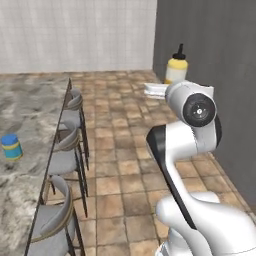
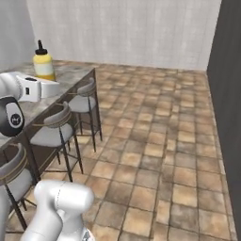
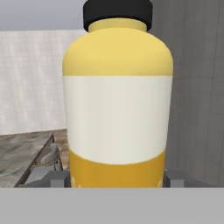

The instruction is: Move the mustard and mayonnaise from the cabinet to the dining counter.

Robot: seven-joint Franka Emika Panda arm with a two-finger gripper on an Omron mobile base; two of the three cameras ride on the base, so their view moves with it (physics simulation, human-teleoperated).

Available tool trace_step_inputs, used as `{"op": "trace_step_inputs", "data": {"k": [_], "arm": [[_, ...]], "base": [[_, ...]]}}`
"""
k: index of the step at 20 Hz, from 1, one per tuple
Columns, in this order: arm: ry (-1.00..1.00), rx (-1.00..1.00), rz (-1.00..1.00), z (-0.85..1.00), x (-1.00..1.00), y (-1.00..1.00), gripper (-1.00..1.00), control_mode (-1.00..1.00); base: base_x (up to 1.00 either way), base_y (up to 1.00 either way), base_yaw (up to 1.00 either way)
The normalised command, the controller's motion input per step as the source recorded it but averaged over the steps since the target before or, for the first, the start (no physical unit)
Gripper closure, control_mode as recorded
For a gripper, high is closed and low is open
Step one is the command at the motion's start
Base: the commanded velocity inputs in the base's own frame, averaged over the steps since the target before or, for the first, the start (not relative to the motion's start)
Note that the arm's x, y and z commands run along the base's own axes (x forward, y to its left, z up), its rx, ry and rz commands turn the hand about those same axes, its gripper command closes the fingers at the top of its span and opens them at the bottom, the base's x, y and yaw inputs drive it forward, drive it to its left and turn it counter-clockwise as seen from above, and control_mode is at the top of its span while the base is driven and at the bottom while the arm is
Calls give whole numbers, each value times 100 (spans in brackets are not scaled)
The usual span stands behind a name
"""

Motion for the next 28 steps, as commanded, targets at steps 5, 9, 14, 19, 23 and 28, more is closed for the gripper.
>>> {"op": "trace_step_inputs", "data": {"k": [5, 9, 14, 19, 23, 28], "arm": [[0, 0, 0, 0, 0, 0, 100, 100], [0, 0, 0, 0, 0, 0, 100, 100], [0, 0, 0, 0, 0, 0, 100, 100], [0, 0, 0, 0, 0, 0, 100, 100], [0, 0, 0, 0, 0, 0, 100, 100], [0, 0, 0, 0, 0, 0, 100, 100]], "base": [[67, -6, 39], [60, -4, 51], [53, -4, 60], [54, -14, 44], [58, -17, 40], [54, -25, 36]]}}
